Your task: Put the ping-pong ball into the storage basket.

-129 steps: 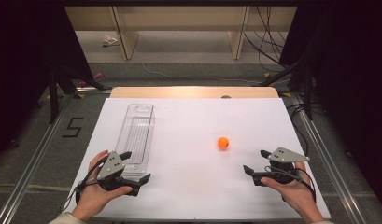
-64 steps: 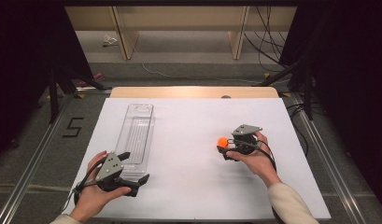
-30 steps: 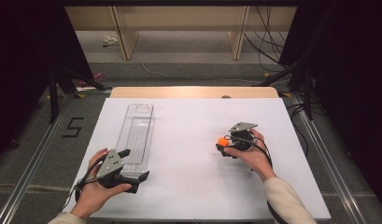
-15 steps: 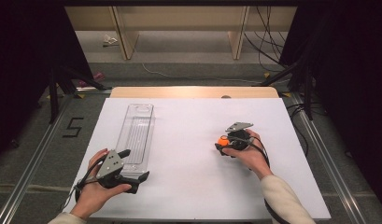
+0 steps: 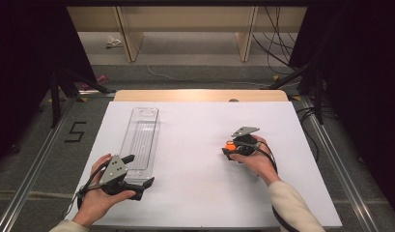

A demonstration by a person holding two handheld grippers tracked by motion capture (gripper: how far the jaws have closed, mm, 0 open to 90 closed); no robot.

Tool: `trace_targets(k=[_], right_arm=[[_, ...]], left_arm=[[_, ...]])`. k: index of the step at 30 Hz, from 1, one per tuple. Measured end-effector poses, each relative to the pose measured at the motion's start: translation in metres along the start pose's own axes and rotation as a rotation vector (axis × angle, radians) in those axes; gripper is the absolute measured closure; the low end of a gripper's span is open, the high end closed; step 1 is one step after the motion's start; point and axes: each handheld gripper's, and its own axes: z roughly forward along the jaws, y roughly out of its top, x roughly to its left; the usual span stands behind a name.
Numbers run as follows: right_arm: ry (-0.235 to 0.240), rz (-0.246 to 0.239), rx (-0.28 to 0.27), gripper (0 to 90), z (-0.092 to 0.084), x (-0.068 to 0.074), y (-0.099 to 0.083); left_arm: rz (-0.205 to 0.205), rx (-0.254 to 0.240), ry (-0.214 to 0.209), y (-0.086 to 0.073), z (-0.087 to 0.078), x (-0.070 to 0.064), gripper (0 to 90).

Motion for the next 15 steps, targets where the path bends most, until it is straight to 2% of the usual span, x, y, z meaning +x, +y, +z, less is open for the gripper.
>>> trace_targets(k=[15], right_arm=[[-0.003, -0.003, 0.013, 46.1, 0.0009, -0.0004, -0.0015]], left_arm=[[-0.001, -0.001, -0.001, 0.0001, -0.0003, -0.0001, 0.9]])
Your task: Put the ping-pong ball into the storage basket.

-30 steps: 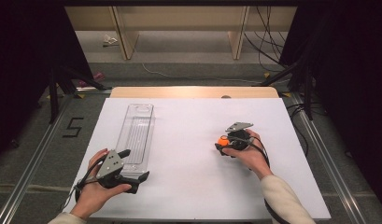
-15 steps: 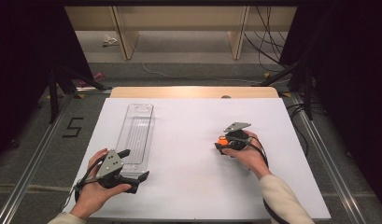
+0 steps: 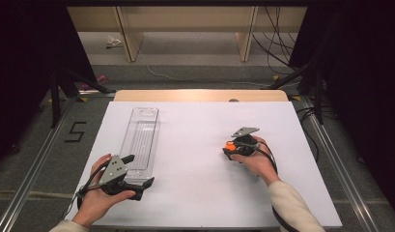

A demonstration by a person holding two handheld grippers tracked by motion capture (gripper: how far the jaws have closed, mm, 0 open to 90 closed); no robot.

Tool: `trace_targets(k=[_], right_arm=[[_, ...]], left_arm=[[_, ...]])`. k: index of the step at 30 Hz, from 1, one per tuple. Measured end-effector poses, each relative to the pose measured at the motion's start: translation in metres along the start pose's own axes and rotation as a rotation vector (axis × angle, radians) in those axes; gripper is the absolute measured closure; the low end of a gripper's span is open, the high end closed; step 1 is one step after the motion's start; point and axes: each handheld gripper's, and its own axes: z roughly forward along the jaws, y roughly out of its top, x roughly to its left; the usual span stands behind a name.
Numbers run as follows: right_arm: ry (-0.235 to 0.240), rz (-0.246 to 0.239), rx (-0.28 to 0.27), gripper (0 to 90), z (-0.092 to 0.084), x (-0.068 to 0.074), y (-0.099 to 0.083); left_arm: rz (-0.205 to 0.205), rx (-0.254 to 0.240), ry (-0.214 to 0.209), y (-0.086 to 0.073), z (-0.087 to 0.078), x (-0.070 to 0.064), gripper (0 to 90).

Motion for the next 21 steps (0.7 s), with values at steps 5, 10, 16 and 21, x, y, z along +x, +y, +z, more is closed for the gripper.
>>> trace_targets(k=[5, 10, 16, 21], right_arm=[[0.0, 0.003, 0.002, 49.7, 0.0, -0.0001, -0.0004], [0.0, 0.001, 0.002, 50.8, -0.0004, -0.0003, -0.0003], [0.006, 0.0, 0.005, 51.0, -0.0008, -0.0005, -0.0001], [0.011, -0.002, -0.003, 51.2, -0.0027, 0.0013, 0.0021]], left_arm=[[0.0, 0.0, 0.0, -0.0001, -0.0001, 0.0001, 0.9], [0.0, 0.0, 0.0, -0.0001, -0.0001, 0.0002, 1.0], [0.001, -0.001, 0.0, 0.0001, -0.0004, 0.0002, 1.0], [0.001, -0.002, -0.001, 0.0002, -0.0006, -0.0001, 1.1]])
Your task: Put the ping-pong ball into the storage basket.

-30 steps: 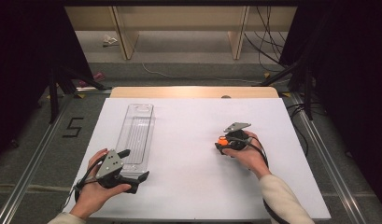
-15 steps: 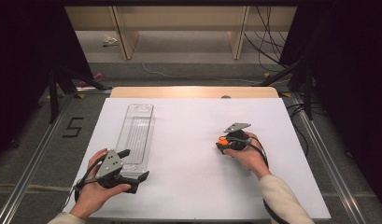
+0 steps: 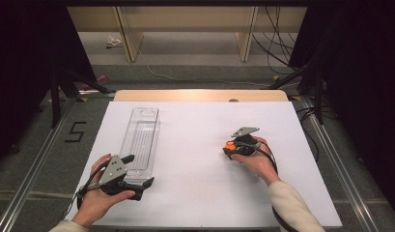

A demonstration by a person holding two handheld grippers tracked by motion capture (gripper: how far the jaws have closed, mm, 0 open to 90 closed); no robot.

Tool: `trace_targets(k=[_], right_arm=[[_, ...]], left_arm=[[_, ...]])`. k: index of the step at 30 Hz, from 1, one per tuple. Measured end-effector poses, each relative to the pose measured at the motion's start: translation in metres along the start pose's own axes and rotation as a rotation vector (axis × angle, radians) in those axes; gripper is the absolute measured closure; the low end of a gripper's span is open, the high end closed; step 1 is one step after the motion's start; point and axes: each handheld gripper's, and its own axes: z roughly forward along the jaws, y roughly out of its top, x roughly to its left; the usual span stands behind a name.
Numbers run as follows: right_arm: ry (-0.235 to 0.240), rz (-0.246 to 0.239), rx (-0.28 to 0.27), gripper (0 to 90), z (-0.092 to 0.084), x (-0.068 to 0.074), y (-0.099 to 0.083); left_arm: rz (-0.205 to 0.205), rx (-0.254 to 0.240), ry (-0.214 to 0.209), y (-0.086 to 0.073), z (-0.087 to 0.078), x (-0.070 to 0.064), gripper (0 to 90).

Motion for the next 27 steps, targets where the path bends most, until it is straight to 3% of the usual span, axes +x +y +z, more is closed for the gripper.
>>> trace_targets(k=[27], right_arm=[[0.023, -0.042, -0.057, 51.3, -0.009, 0.011, 0.015]], left_arm=[[0.0, -0.001, 0.002, 0.0, 0.0, 0.0, 1.2]])
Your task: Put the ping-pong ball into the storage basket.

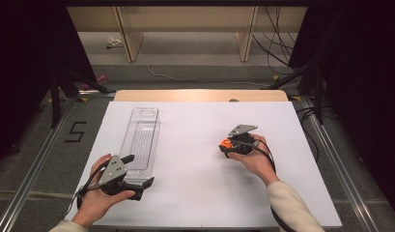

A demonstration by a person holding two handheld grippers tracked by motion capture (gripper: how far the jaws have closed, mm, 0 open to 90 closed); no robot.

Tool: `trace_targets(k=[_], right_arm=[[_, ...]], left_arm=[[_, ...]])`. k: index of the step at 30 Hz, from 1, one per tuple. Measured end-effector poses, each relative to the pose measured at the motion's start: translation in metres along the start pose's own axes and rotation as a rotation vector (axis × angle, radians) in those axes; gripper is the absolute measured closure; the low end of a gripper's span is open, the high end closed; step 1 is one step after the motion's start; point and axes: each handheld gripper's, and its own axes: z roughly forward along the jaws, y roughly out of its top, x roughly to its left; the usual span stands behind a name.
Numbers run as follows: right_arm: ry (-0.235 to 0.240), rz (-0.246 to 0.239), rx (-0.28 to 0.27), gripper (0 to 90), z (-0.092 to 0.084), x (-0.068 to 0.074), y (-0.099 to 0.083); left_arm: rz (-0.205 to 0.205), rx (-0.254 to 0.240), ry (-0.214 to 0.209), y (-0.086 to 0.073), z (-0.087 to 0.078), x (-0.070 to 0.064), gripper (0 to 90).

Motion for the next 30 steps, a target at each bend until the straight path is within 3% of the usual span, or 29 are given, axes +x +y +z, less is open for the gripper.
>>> trace_targets(k=[30], right_arm=[[0.047, 0.013, -0.085, 51.4, -0.008, 0.014, 0.021]], left_arm=[[-0.002, 0.001, 0.003, 0.0, 0.0, 0.001, 1.8]])
